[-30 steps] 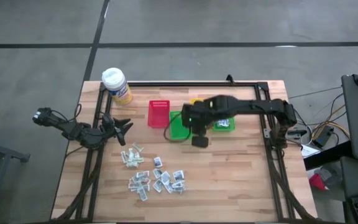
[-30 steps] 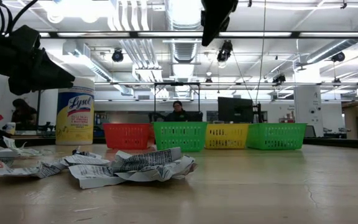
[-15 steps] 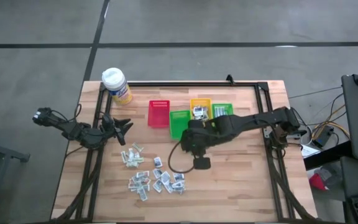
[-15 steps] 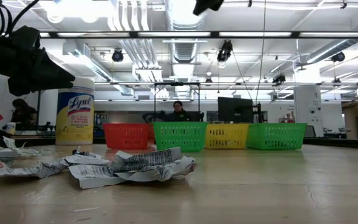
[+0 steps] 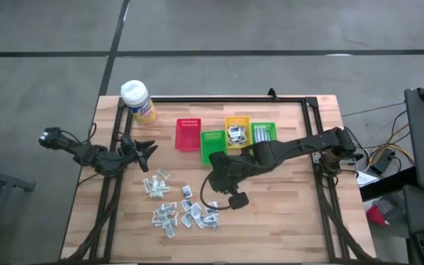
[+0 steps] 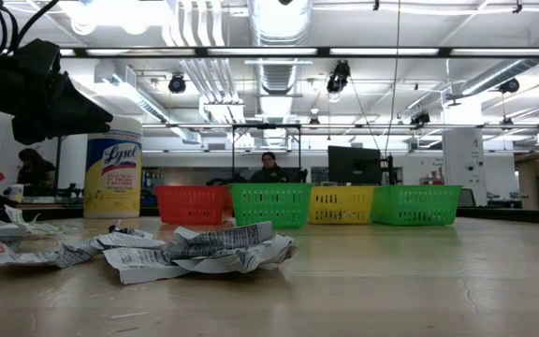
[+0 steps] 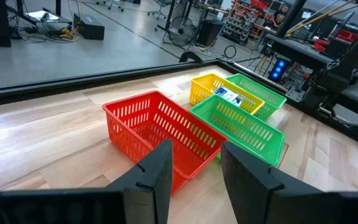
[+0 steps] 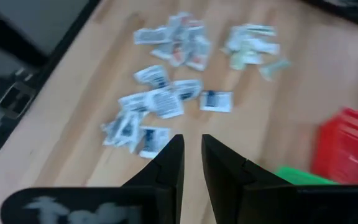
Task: Pick & Place First Aid Supplies
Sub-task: Put the alcohol pad into the yellow basket
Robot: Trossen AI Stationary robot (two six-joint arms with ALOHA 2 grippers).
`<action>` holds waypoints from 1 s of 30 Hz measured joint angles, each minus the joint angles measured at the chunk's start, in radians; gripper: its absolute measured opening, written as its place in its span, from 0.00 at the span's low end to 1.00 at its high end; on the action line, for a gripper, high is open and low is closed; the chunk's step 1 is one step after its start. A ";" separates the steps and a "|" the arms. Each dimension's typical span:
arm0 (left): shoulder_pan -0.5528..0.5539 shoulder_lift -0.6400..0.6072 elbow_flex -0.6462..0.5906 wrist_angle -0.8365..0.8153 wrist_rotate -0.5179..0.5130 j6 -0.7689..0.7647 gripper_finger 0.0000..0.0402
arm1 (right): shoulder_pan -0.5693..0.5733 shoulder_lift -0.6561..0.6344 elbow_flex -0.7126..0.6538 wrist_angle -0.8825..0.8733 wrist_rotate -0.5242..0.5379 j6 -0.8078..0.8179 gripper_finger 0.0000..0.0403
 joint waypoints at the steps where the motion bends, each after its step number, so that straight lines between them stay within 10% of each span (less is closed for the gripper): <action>1: 0.000 0.000 0.000 0.000 0.000 0.000 0.33 | 0.004 0.000 -0.015 0.009 -0.023 -0.023 0.13; 15: 0.000 0.000 0.000 0.000 0.000 0.000 0.33 | 0.026 0.002 -0.232 0.162 -0.060 0.018 0.13; 30: 0.000 0.000 0.000 0.000 0.000 0.001 0.33 | 0.033 0.183 -0.112 0.203 -0.190 0.285 0.13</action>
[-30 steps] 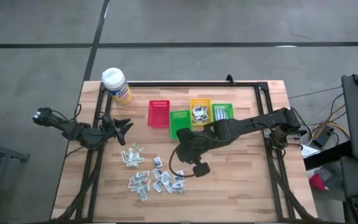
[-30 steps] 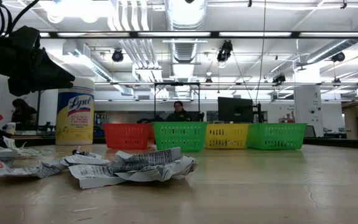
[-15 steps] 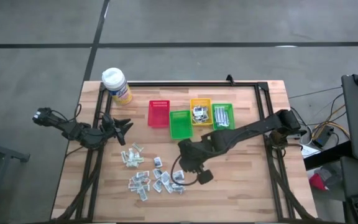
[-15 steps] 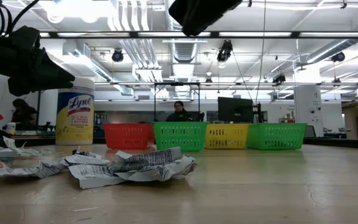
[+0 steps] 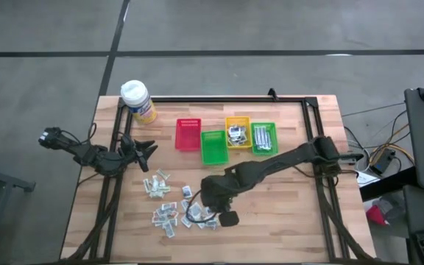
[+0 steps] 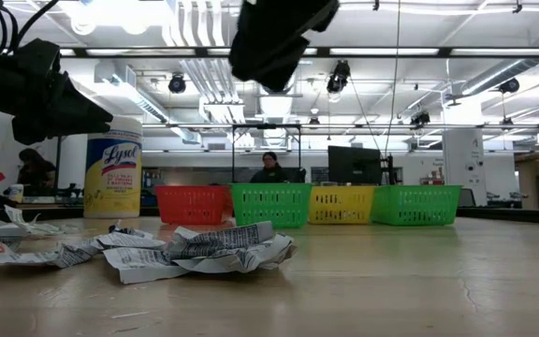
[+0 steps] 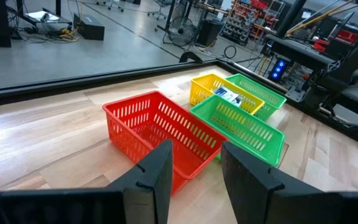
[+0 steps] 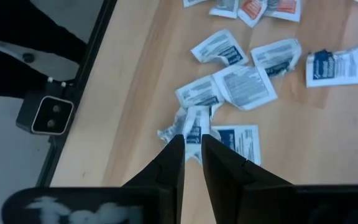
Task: Pick & Place First Aid Supplies
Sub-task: Put the alcohol pad into the yellow basket
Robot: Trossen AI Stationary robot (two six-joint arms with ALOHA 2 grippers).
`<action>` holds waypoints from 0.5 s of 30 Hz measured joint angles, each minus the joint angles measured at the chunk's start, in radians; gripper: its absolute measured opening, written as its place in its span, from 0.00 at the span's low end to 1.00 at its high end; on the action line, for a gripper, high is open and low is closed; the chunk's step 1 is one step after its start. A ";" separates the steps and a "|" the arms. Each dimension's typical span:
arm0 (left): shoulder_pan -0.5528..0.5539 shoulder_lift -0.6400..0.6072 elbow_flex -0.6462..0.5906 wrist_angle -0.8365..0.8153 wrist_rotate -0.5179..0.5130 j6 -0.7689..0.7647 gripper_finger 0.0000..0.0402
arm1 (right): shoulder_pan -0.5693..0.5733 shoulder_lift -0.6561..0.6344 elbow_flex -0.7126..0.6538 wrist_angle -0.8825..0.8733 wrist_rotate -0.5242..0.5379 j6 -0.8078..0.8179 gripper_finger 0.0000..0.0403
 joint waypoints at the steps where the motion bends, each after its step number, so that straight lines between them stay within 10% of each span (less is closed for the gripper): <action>1: 0.000 0.000 0.000 0.000 0.000 0.000 0.33 | 0.000 0.012 0.015 0.000 -0.002 0.000 0.13; 15: 0.000 0.001 0.000 0.000 0.000 0.004 0.33 | -0.001 0.083 0.070 -0.013 -0.029 0.032 0.13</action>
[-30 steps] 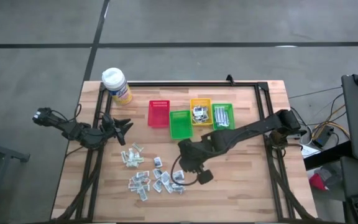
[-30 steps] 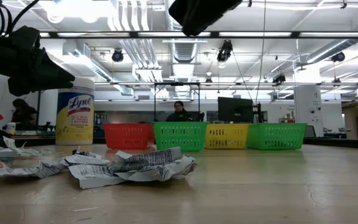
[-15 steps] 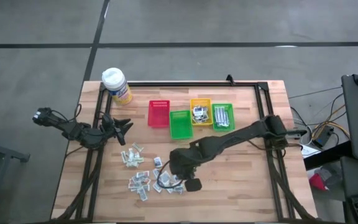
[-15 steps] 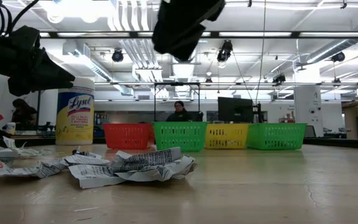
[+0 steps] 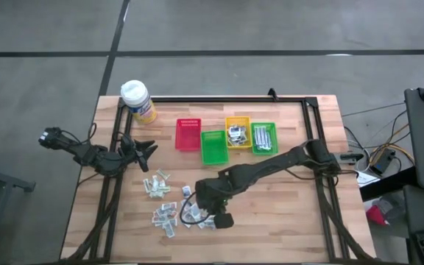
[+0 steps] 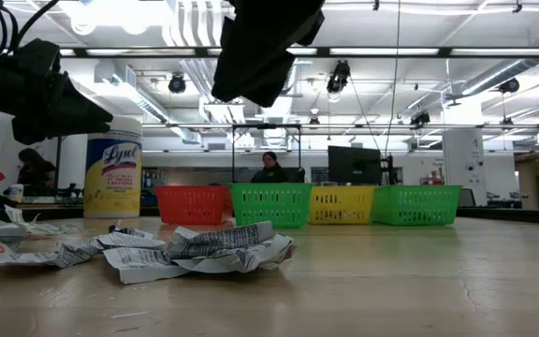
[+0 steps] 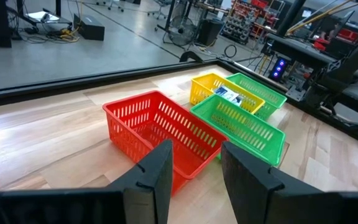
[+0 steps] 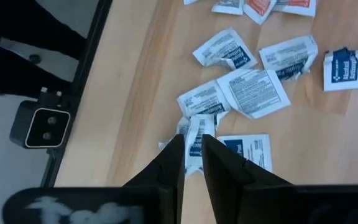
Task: Pick & Place First Aid Supplies
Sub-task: Put the alcohol pad into the yellow basket
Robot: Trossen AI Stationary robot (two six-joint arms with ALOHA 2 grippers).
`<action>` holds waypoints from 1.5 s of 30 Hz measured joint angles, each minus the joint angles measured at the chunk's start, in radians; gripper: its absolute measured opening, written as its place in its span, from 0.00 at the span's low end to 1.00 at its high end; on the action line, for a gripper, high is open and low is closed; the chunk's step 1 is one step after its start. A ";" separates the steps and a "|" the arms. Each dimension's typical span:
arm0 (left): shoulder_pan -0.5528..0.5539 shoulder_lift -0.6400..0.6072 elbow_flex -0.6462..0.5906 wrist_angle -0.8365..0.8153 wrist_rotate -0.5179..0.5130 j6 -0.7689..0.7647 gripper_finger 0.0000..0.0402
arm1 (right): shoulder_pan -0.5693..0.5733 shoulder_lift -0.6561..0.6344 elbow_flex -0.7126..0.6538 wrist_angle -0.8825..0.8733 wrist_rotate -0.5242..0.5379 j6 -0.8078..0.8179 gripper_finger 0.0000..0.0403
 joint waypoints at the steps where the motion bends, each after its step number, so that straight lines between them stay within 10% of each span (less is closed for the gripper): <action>1: 0.000 0.000 0.000 0.000 0.000 0.001 0.33 | 0.000 0.000 -0.004 0.002 0.005 0.005 0.13; 22: 0.000 0.005 0.000 0.000 0.000 0.001 0.33 | -0.015 0.069 -0.013 -0.097 0.116 0.372 0.14; 45: 0.000 0.005 0.000 0.000 0.000 0.002 0.33 | -0.015 0.069 -0.016 -0.135 0.112 1.140 0.41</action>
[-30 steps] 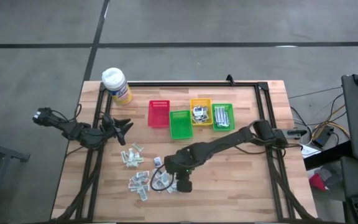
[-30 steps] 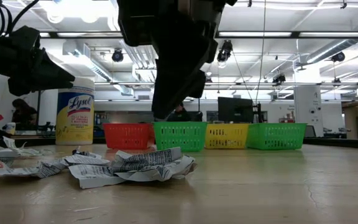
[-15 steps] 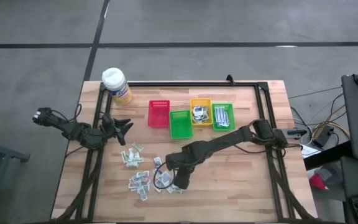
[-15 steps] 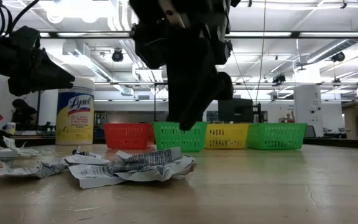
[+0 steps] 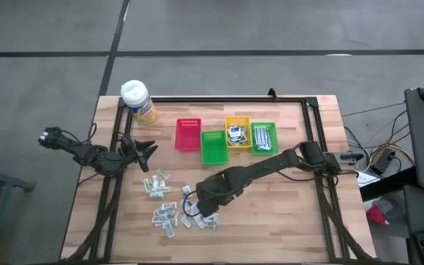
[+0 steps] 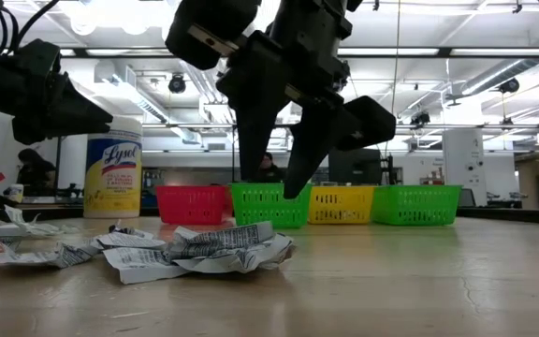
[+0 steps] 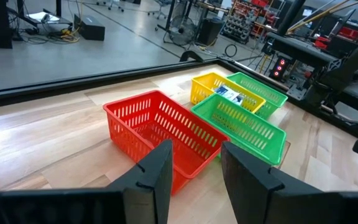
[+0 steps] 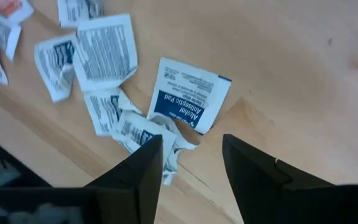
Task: Pick & Place First Aid Supplies
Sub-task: Put the alcohol pad into the yellow basket
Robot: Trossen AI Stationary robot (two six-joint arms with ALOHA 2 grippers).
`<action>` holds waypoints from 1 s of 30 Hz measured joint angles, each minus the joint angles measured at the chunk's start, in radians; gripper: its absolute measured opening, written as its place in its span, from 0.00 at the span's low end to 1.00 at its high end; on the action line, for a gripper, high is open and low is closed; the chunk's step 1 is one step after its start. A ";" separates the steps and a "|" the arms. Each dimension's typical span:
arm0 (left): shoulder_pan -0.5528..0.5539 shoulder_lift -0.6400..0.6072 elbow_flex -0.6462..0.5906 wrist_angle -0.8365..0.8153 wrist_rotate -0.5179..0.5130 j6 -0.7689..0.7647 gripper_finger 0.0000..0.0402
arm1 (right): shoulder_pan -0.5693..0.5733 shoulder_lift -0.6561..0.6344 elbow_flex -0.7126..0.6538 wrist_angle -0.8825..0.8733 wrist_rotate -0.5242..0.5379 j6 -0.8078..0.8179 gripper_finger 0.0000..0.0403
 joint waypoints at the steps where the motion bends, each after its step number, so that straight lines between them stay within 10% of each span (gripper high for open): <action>1: 0.000 0.000 0.000 0.000 0.000 0.000 0.33 | -0.001 0.000 0.000 0.001 0.002 0.013 0.40; 30: 0.000 0.005 0.000 0.000 -0.003 0.020 0.33 | -0.002 0.132 -0.001 0.086 -0.040 0.110 0.31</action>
